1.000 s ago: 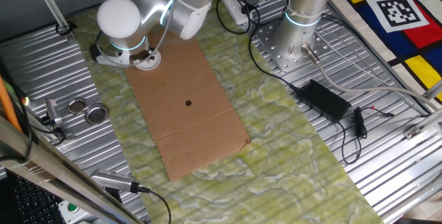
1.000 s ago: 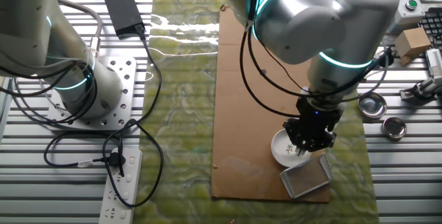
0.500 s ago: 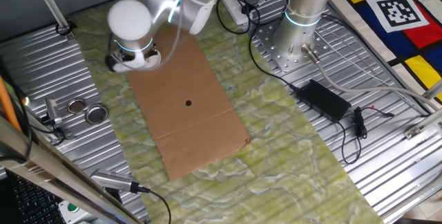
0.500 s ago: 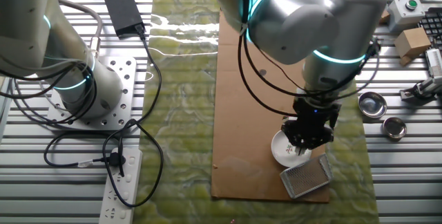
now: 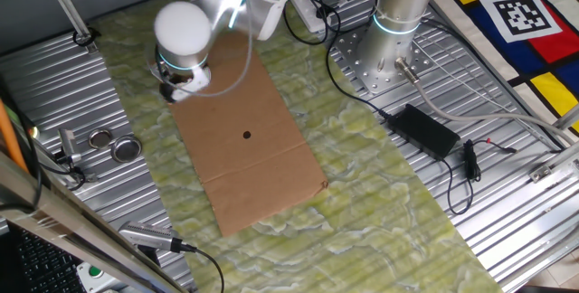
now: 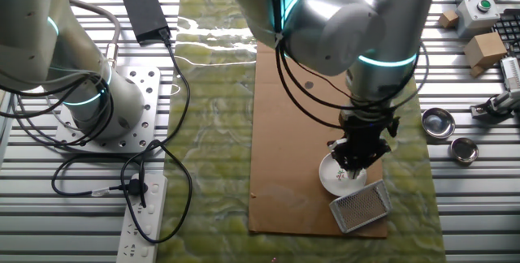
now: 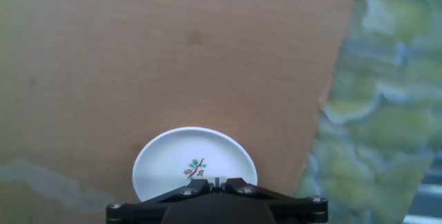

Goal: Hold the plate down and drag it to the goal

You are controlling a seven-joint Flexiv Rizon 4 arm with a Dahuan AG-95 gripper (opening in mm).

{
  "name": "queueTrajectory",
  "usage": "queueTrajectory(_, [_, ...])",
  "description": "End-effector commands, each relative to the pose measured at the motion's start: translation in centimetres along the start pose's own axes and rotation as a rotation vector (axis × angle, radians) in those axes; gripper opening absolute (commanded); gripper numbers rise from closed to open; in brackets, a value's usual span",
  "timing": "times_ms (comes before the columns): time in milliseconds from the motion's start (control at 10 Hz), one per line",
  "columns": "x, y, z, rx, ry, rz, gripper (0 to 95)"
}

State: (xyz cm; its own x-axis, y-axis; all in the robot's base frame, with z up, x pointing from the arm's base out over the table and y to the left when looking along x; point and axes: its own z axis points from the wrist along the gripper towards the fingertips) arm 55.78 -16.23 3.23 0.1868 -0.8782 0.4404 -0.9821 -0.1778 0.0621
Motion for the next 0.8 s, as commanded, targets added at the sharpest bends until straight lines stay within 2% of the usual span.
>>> queueTrajectory(100, [-0.1, 0.4, -0.8, -0.008, 0.080, -0.066, 0.0])
queueTrajectory(300, [0.5, 1.1, -0.7, -0.005, 0.082, -0.040, 0.0])
queueTrajectory(400, [1.1, 1.8, -0.4, -0.005, 0.077, 0.016, 0.0])
queueTrajectory(600, [1.1, 2.1, -0.1, -0.017, 0.071, 0.093, 0.0])
queueTrajectory(800, [1.1, 2.1, -0.1, -0.021, 0.065, 0.101, 0.0])
